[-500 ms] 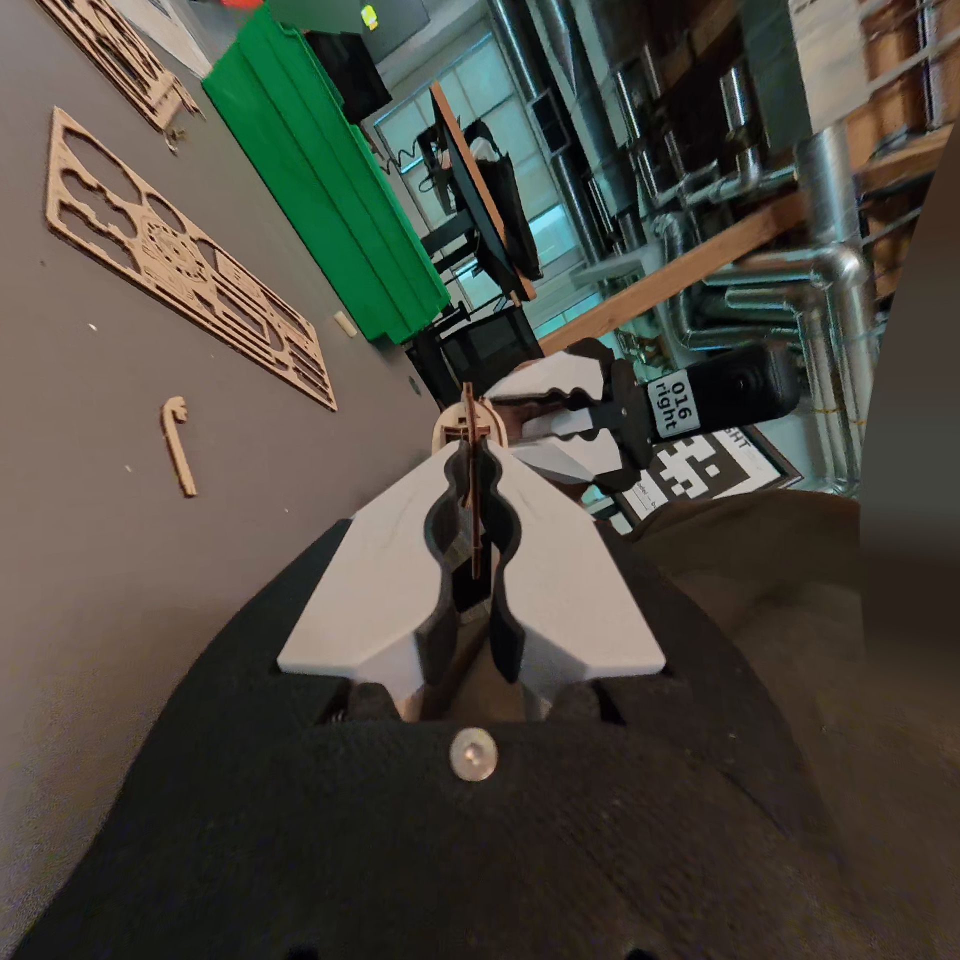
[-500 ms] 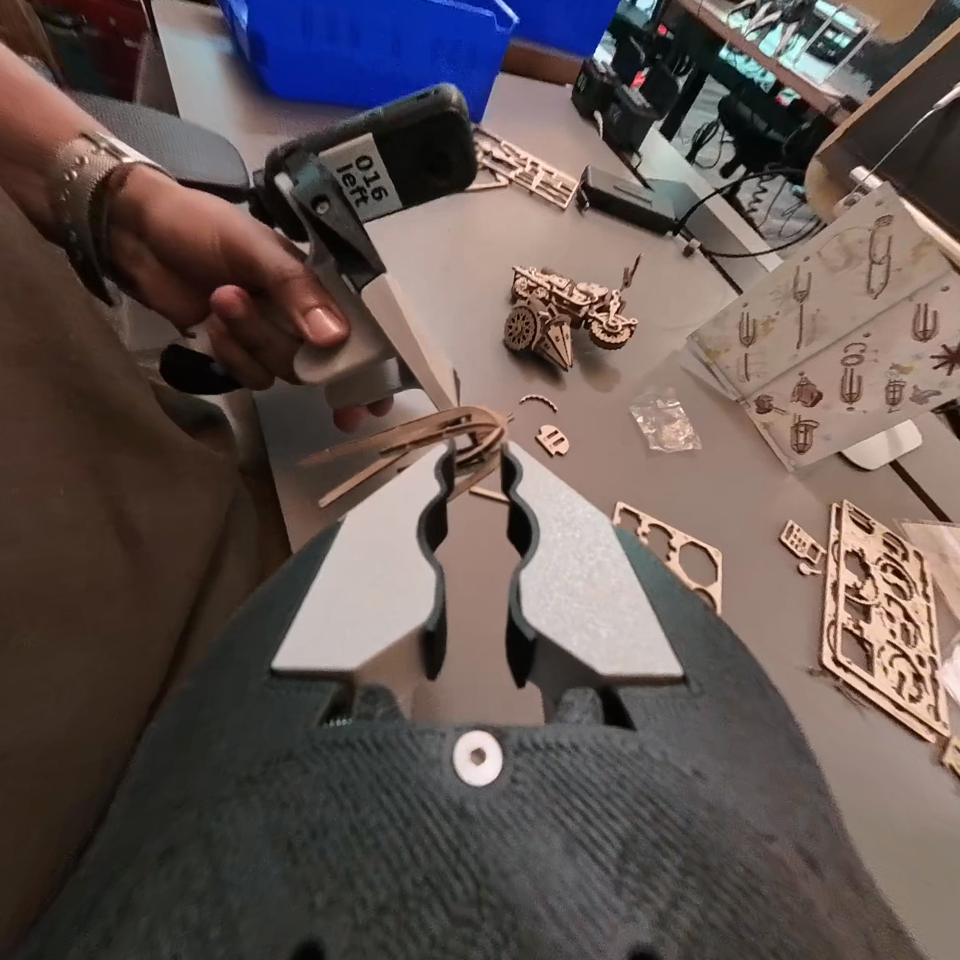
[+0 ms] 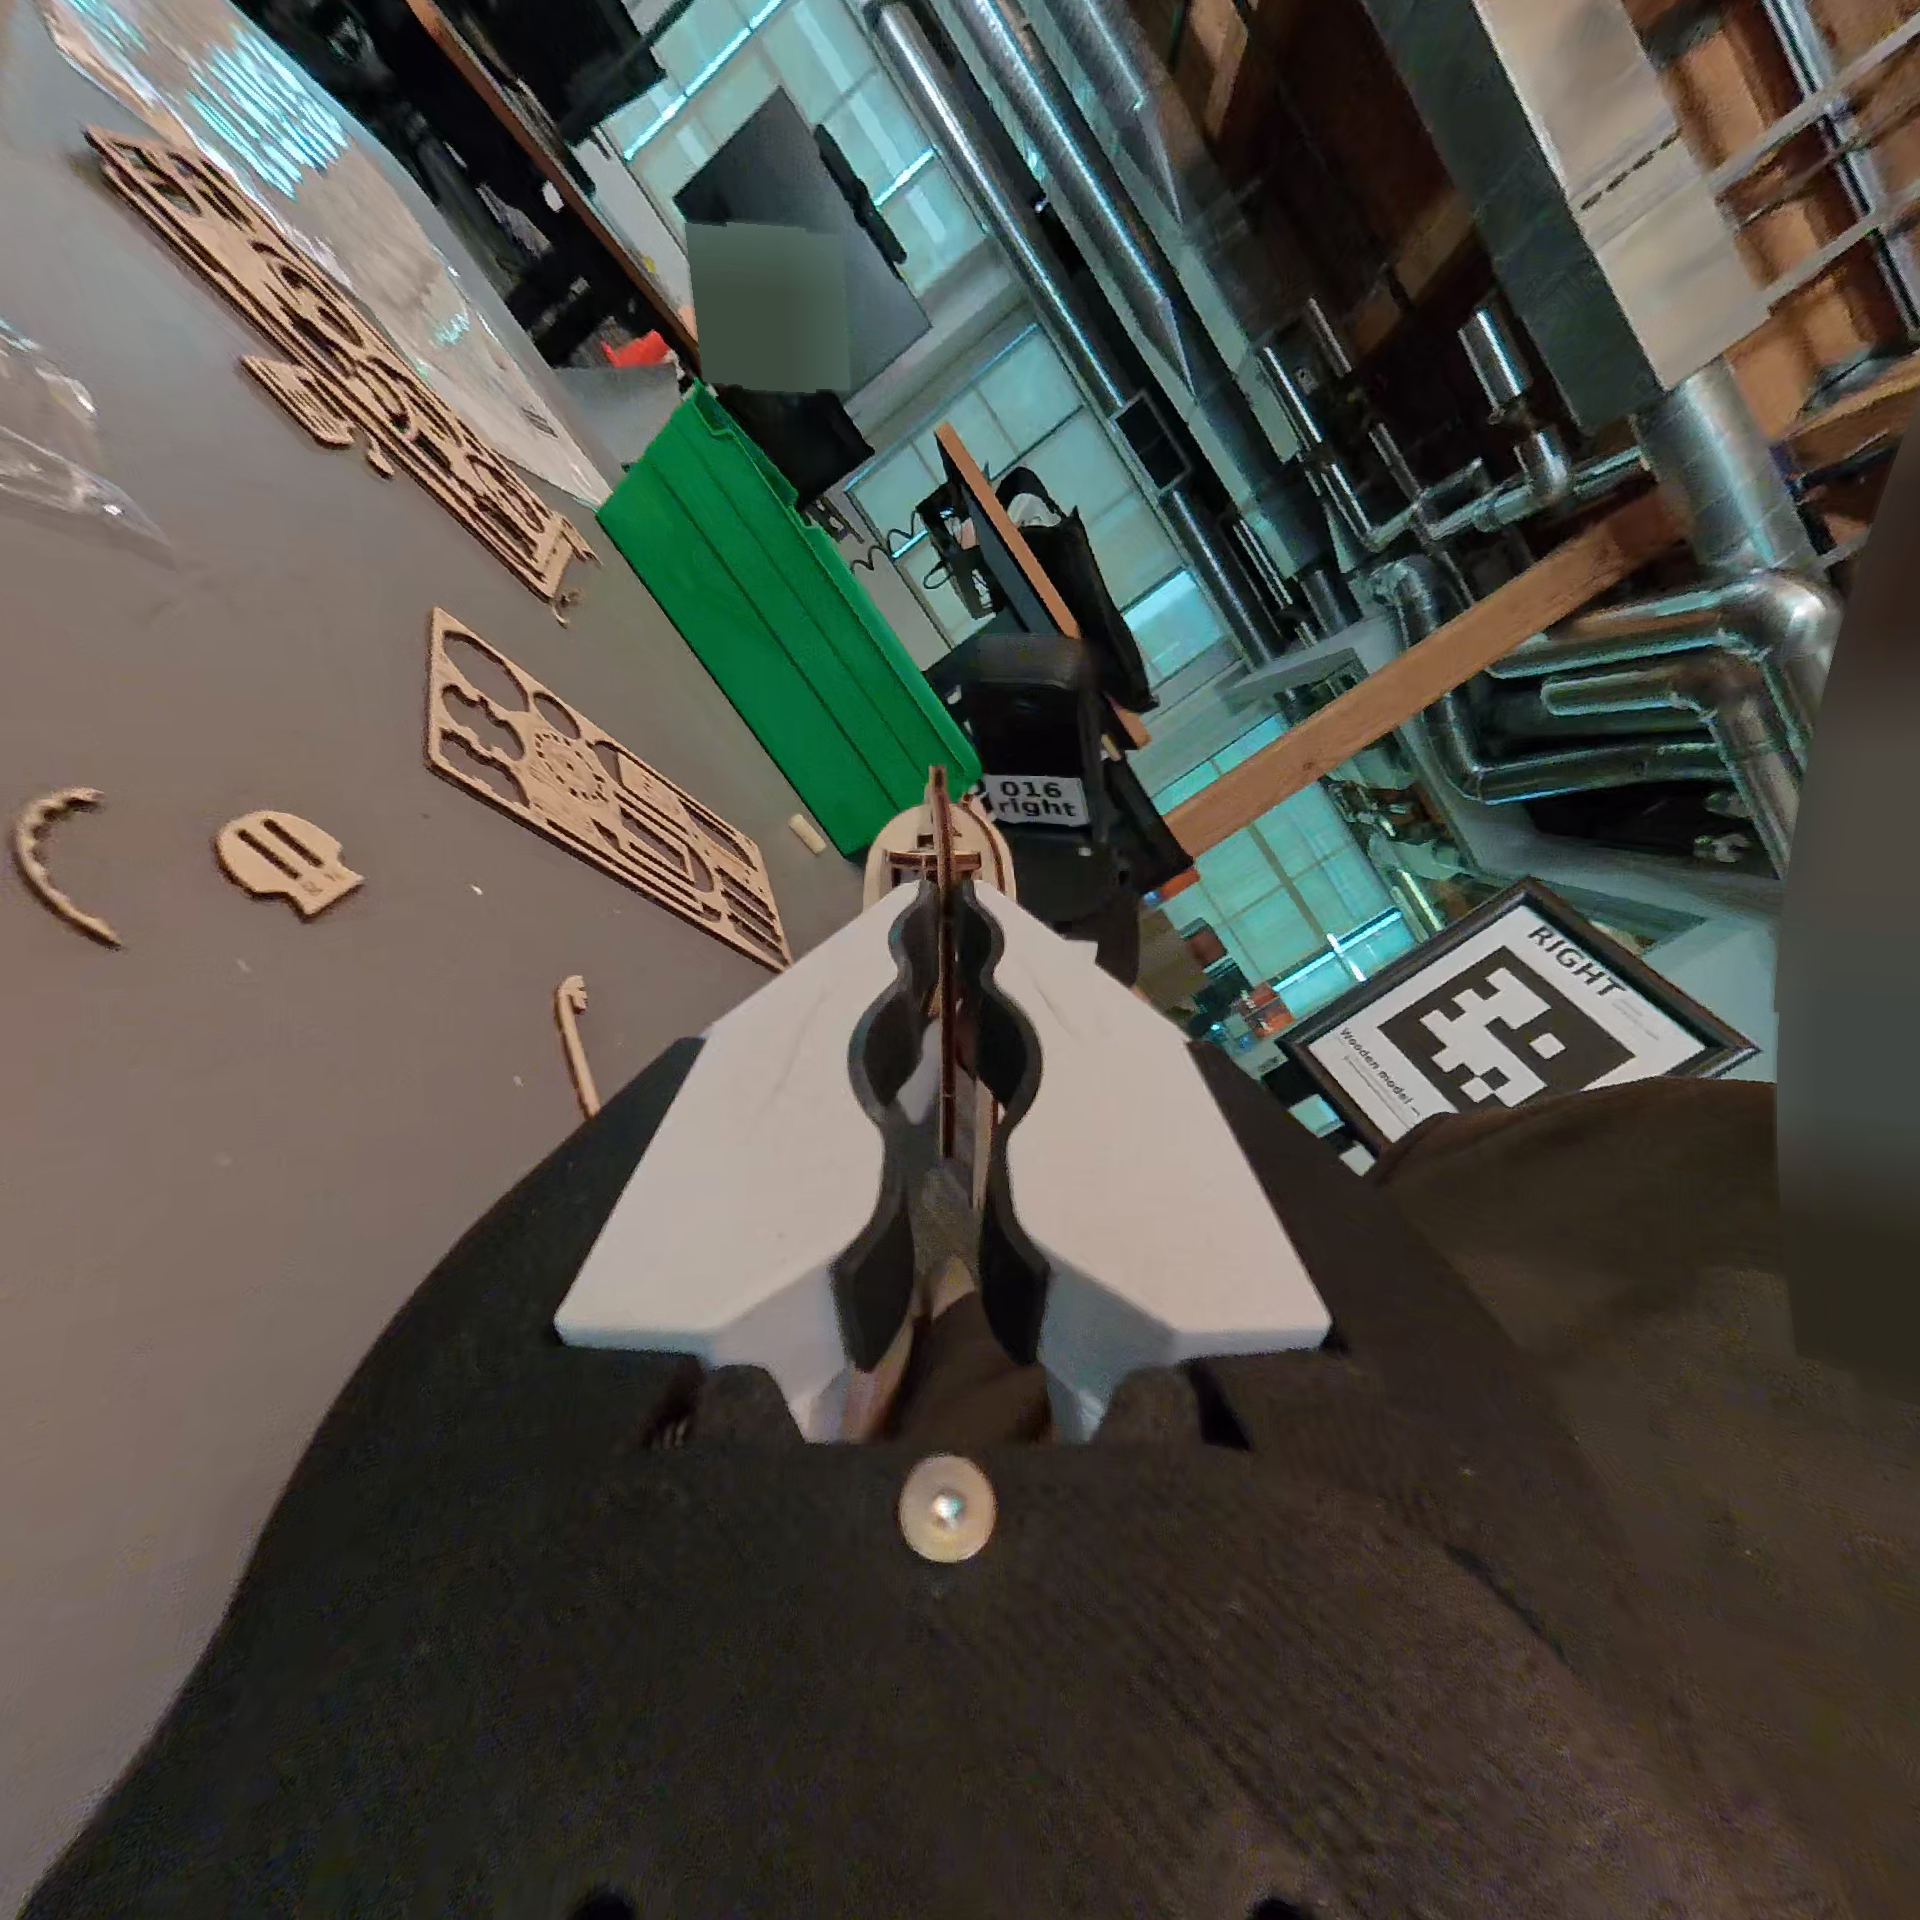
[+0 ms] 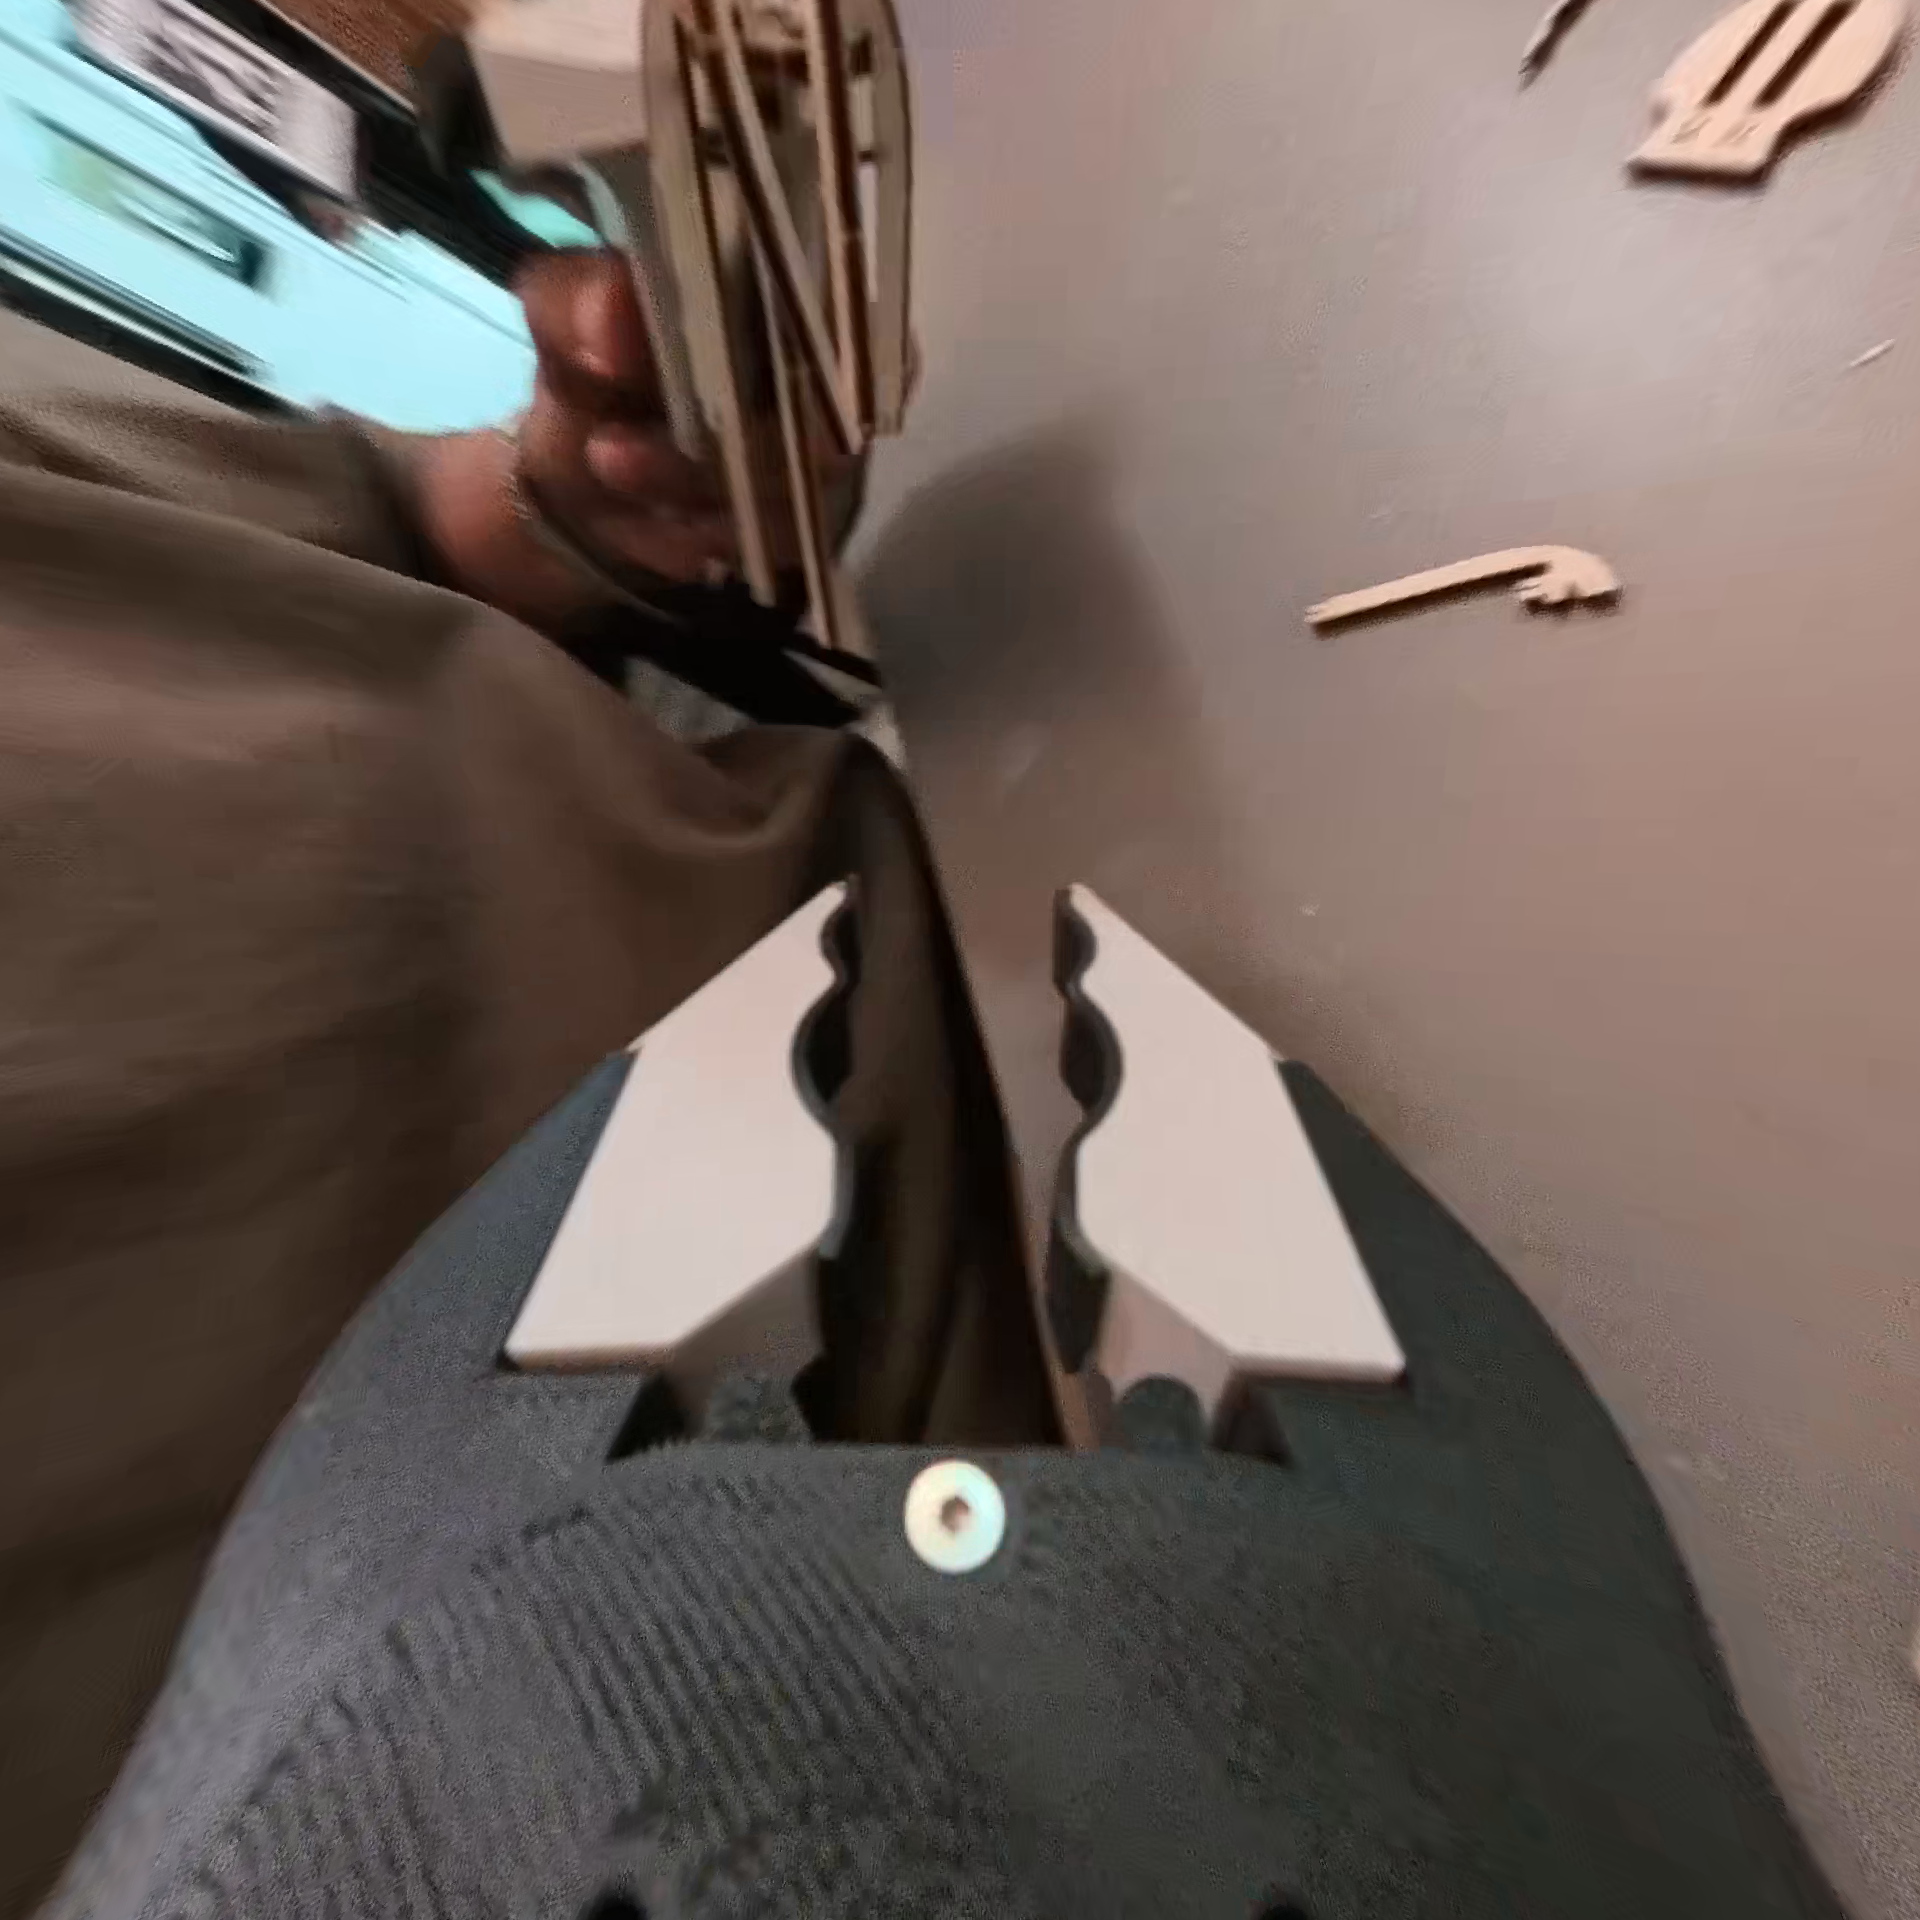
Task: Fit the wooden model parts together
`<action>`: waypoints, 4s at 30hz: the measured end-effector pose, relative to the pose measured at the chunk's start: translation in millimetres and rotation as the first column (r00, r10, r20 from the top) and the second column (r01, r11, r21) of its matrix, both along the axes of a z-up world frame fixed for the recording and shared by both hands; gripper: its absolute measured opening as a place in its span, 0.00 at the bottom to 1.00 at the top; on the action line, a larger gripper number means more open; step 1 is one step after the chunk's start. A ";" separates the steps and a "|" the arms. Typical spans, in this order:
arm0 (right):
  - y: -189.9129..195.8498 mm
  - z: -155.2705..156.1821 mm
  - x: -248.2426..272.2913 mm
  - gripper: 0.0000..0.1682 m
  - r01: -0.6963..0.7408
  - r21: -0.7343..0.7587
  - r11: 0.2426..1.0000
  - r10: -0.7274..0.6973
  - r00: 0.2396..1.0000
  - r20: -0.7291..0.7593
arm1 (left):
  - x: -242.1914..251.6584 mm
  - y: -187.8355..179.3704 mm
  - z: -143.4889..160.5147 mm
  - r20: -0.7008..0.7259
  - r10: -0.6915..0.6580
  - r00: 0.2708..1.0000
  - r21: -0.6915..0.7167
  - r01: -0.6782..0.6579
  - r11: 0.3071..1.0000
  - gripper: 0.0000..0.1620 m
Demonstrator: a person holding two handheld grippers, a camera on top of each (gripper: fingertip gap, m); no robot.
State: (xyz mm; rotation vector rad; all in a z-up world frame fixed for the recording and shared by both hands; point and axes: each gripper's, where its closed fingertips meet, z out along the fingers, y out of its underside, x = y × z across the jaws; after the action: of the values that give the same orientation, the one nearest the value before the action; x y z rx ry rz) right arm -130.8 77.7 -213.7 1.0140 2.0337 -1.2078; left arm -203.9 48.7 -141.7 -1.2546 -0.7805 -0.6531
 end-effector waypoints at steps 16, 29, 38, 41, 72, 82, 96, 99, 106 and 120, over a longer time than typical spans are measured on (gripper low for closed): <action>4.0 51.6 -54.0 0.32 0.337 0.139 0.931 -0.035 0.463 -0.886 | 15.7 5.4 0.0 -0.273 -0.059 0.960 -0.168 0.012 0.986 0.01; 3.2 76.9 -19.3 0.17 0.130 0.000 0.992 -0.076 0.574 -0.815 | 51.3 17.0 -9.9 -0.717 -0.260 0.647 -0.407 -0.086 0.909 0.00; -2.5 66.9 -13.5 0.00 0.162 0.214 0.963 0.142 0.372 -0.917 | 61.4 23.6 -23.9 -0.846 -0.365 0.390 -0.479 -0.251 0.841 0.01; 1.1 61.5 -10.8 0.04 0.135 0.257 0.957 0.192 0.369 -0.909 | 61.1 23.0 -23.0 -0.839 -0.366 0.402 -0.477 -0.222 0.850 0.01; -5.7 21.3 12.2 0.04 0.052 0.516 0.855 0.486 0.266 -0.833 | 85.4 18.9 -60.1 -0.791 -0.592 0.156 -0.612 -0.201 0.765 0.01; -4.7 22.1 8.0 0.01 0.084 0.520 0.850 0.484 0.267 -0.834 | 82.1 20.7 -54.5 -0.815 -0.554 0.172 -0.580 -0.221 0.784 0.06; 24.6 96.3 -19.4 0.00 0.154 0.014 0.988 -0.045 0.371 -0.927 | 5.6 -11.2 28.0 -0.374 0.037 0.927 -0.108 -0.083 0.991 0.25; 18.9 100.8 -14.1 0.01 0.165 0.066 0.984 0.022 0.253 -0.967 | 14.9 -5.5 18.7 -0.121 -0.121 0.985 -0.035 0.117 0.992 0.26; 10.7 91.0 -11.6 0.01 0.200 0.174 0.964 0.145 0.154 -0.977 | 27.3 -2.0 19.0 0.038 -0.260 0.965 0.078 0.256 0.964 0.23; 13.9 75.6 -17.1 0.01 0.204 0.223 0.953 0.169 0.253 -0.953 | 25.1 -3.4 19.6 -0.065 -0.219 0.974 0.032 0.221 0.975 0.03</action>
State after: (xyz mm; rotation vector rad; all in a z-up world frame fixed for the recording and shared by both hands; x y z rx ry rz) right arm -147.9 91.6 -138.1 0.2767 3.2686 -1.8569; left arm -178.8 45.3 -122.1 -1.3304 -0.5800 -0.8012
